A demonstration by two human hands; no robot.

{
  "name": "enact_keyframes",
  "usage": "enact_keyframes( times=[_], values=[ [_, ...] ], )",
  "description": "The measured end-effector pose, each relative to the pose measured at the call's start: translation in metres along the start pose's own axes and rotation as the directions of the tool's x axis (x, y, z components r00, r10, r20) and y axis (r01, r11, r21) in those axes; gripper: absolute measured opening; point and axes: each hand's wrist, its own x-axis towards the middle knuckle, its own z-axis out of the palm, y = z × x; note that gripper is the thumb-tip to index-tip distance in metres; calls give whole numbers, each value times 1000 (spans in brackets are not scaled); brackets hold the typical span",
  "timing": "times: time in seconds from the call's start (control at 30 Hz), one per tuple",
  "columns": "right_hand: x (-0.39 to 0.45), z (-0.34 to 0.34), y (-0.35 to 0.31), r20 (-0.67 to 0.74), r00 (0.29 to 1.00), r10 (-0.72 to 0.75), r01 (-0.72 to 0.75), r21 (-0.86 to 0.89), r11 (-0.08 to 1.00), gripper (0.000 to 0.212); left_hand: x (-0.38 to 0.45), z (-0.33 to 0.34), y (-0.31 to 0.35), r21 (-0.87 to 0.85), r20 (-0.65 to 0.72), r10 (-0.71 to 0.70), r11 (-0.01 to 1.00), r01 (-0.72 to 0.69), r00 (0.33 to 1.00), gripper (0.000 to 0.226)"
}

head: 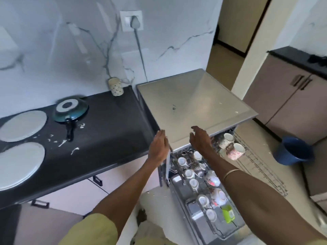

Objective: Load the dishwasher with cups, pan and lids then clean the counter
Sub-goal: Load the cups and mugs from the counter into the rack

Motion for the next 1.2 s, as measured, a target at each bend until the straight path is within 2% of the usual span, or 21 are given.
enact_keyframes(
  times=[0.1,0.27,0.5,0.77,0.87,0.97,1.2],
  values=[
    [38,32,-51,17,999,-35,35,18,999,38,35,-38,-46,-7,-45,-70,998,69,997,45],
    [105,81,-147,0,996,-91,90,90,992,38,105,-101,-136,52,-82,-106,993,110,991,45],
    [182,148,-266,99,986,-131,110,192,975,38,184,-194,-234,75,-150,-197,975,210,969,46],
    [260,200,-363,186,954,-235,205,165,965,67,243,-236,-279,3,-172,-308,950,313,936,50],
    [285,217,-398,194,966,-173,136,193,972,79,250,-240,-291,-9,-183,-358,932,362,916,48],
    [305,231,-415,185,982,-37,2,186,982,86,255,-236,-303,-23,-176,-391,919,393,904,47],
    [330,248,-414,108,994,22,-44,202,978,90,272,-228,-316,-1,-130,-420,906,424,898,48]
  ],
)
